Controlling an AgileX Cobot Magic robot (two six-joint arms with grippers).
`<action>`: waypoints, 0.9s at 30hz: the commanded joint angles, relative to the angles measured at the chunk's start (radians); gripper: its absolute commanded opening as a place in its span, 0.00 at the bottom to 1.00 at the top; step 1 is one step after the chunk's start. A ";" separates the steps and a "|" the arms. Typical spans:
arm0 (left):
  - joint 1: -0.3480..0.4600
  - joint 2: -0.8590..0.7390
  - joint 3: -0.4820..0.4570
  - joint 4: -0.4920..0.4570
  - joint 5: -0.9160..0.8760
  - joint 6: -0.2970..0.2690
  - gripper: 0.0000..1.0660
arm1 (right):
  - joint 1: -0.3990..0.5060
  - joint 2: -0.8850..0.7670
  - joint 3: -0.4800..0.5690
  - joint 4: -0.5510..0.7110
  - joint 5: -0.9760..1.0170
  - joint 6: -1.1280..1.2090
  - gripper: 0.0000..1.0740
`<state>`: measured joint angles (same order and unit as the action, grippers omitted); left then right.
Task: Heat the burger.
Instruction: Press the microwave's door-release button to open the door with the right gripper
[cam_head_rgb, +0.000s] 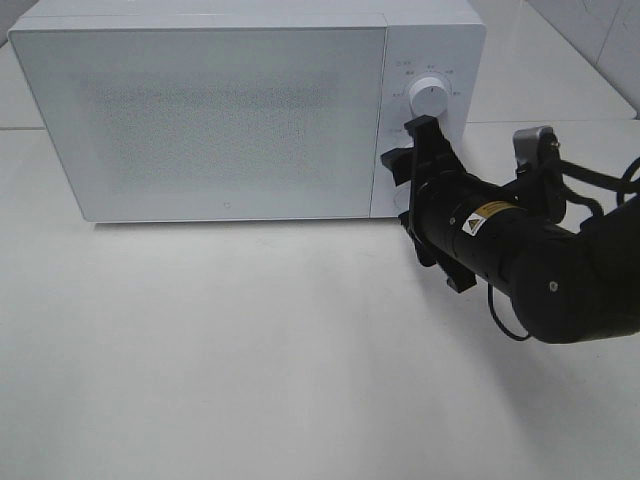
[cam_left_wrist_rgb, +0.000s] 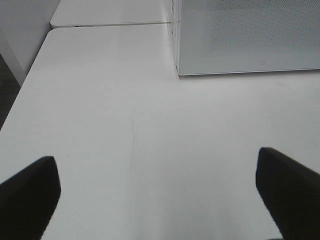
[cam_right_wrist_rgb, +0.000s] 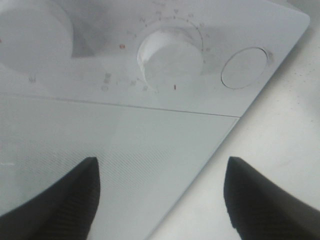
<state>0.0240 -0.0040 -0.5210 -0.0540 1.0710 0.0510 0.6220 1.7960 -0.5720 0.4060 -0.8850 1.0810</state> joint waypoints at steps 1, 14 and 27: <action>0.001 -0.018 0.004 0.000 -0.003 -0.001 0.94 | -0.005 -0.070 -0.003 -0.025 0.159 -0.203 0.64; 0.001 -0.018 0.004 0.000 -0.003 -0.001 0.94 | -0.116 -0.284 -0.007 -0.061 0.672 -0.829 0.64; 0.001 -0.018 0.004 0.000 -0.003 -0.001 0.94 | -0.133 -0.472 -0.052 -0.135 1.114 -1.151 0.75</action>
<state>0.0240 -0.0040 -0.5210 -0.0540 1.0710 0.0510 0.4940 1.3370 -0.6160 0.2900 0.1990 -0.0500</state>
